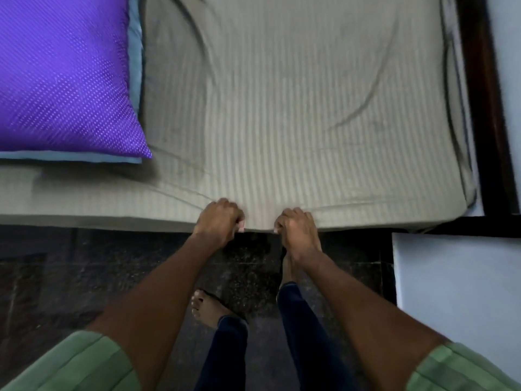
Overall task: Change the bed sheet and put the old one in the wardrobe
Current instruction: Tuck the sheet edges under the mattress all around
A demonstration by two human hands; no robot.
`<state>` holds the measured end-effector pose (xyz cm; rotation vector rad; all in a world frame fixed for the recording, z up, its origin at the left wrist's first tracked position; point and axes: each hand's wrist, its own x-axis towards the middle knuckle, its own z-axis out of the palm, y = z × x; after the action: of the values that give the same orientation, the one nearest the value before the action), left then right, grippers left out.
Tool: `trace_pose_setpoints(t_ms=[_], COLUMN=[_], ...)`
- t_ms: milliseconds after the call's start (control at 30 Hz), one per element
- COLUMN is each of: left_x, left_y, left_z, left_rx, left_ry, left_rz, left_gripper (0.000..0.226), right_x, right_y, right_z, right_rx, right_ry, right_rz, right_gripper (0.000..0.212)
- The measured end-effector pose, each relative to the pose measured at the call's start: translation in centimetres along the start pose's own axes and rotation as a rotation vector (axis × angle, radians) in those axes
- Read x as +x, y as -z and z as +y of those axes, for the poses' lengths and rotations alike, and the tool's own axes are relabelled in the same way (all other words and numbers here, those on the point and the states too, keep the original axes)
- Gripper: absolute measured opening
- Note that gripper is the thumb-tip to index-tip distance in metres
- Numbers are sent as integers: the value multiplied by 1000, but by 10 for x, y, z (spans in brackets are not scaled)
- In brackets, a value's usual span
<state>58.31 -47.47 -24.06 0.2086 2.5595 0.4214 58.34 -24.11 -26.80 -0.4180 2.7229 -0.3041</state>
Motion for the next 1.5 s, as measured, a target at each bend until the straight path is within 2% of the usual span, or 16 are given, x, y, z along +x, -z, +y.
trace_pose_setpoints(t_ms=[133, 233, 333, 400, 433, 500, 600, 733, 867, 933, 1000, 1067, 1133, 1200, 1300, 1500], left_x=[4, 10, -3, -9, -11, -12, -7, -10, -28, -37, -42, -33, -13, 4, 27, 78], left_y=[-1, 8, 7, 3, 0, -6, -15, -15, -11, -21, -40, -63, -78, -91, -110, -139], left_z=[-1, 2, -6, -26, -37, -54, -58, -61, -64, -52, -35, -13, 9, 31, 48, 56], left_rx=[37, 103, 182, 217, 223, 206, 59, 33, 262, 277, -50, -496, -1027, -1379, -1561, -1692], left_ry=[-18, -99, -174, -134, -111, -83, -96, -111, -191, -125, 131, 418, 632, 773, 887, 960], left_rz=[-105, -61, 144, 248, 284, 357, 483, 358, 181, 61, 77, 92, 78, 65, 66, 125], left_gripper=[6, 4, 36, 54, 55, 45, 15, 8, 14, 10, 15, 20, 24, 22, 24, 22], right_x=[5, 27, 19, 9, 6, 8, 22, 29, -1, -27, -49, -53, -35, -12, 13, 15], right_y=[13, 32, 39, 33, 29, 19, 7, -11, -33, -46, -55, -57, -52, -47, -50, -77], right_z=[-20, -33, -37, -34, -32, -35, -55, -77, -74, -54, -28, -8, 6, 21, 37, 71], right_rx=[-133, -214, -300, -335, -337, -319, -274, -192, -120, 19, 333, 687, 1067, 1385, 1580, 1751], right_ry=[-10, -41, -3, 59, 80, 126, 167, 130, 123, -70, -480, -817, -999, -1139, -1211, -1147], right_rz=[-226, -327, -170, -3, 50, 105, 131, 103, 27, -99, -114, -28, 71, 140, 149, 39], right_gripper=[17, 20, 23, 40, 50, 60, 43, 42, 26, 18, 9, 2, 7, 11, 19, 17])
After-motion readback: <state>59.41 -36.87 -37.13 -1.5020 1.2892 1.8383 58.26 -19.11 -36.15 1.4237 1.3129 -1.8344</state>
